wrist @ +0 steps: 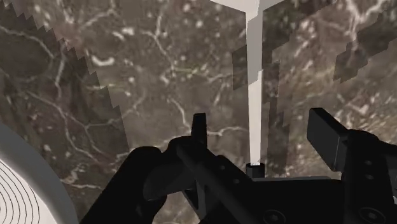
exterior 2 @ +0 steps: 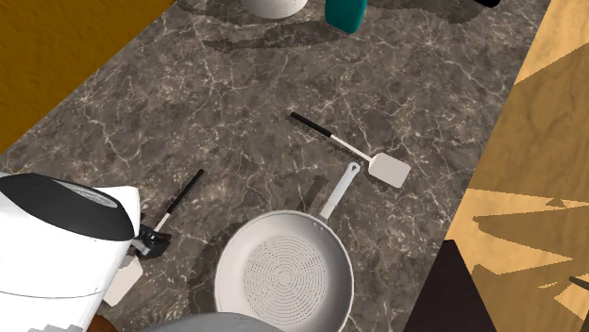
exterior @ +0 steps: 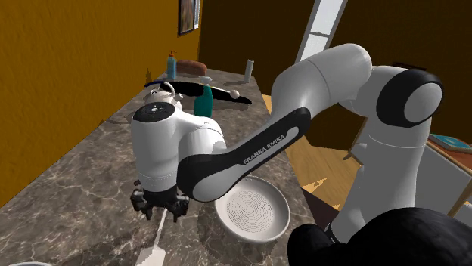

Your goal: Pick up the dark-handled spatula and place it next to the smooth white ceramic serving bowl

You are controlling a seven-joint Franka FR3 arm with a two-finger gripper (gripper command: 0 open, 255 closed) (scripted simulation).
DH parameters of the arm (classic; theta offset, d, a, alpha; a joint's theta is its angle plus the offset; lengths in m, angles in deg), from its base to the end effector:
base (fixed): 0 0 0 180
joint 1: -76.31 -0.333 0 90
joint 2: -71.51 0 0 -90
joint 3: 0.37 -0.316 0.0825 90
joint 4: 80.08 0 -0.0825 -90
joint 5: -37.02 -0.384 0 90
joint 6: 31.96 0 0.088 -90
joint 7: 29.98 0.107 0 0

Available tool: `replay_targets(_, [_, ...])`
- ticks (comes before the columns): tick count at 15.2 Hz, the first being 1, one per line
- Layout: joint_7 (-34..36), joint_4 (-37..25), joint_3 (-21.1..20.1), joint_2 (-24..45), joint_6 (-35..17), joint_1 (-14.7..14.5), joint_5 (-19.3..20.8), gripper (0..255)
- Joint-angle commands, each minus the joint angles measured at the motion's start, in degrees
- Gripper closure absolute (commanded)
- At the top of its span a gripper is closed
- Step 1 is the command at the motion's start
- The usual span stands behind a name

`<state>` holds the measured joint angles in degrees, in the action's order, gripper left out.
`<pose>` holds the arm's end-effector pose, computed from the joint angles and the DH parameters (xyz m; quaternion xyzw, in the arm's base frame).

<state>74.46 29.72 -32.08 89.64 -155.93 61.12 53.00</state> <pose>0.4377 0.4272 0.3504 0.9070 -0.4198 0.0301 0.0138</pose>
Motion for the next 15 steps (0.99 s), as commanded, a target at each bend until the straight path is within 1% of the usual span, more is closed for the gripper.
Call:
replay_targets(1, [0.00,0.00,0.00,0.00,0.00,0.00,0.00,0])
replay_targets(4, [0.00,0.00,0.00,0.00,0.00,0.00,0.00,0])
replay_targets(8, [-1.74,-3.31,-1.13,-3.38,6.07,0.50,-2.70,0])
replay_targets(15, [-1.74,-3.31,-1.12,-3.39,6.07,0.50,-2.70,0])
